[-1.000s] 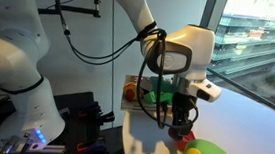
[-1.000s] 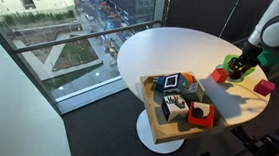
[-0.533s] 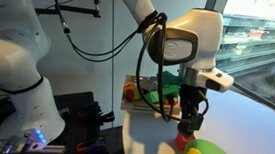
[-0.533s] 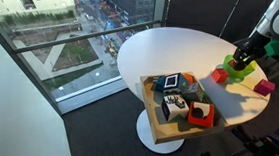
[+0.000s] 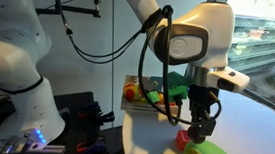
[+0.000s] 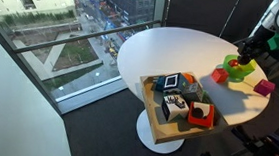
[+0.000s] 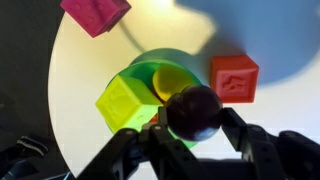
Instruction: Put the plum plush toy in the green bowl
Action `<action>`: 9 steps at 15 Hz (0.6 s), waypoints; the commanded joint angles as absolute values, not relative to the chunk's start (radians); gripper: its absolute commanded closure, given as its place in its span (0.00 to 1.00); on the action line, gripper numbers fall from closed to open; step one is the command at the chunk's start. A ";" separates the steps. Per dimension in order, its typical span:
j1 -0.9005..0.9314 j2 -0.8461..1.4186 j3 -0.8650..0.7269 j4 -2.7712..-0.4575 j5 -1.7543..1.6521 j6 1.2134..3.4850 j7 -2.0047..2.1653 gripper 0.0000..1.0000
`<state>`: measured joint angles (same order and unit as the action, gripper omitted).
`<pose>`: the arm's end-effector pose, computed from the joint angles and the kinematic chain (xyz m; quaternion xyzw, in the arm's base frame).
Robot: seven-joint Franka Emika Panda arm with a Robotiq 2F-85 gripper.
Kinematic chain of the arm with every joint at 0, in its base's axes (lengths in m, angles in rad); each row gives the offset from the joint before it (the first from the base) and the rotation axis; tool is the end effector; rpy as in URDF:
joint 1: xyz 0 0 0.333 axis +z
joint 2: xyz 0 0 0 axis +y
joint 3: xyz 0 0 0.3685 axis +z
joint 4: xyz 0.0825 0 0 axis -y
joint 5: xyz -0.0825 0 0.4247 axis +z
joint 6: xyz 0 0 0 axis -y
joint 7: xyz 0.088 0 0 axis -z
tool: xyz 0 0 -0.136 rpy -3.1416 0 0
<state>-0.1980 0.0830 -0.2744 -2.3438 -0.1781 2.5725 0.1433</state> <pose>0.4990 -0.2549 0.3067 0.9679 -0.2317 0.0617 0.0756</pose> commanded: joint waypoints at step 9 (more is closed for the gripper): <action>-0.200 0.175 -0.322 -2.279 -0.311 2.646 0.302 0.67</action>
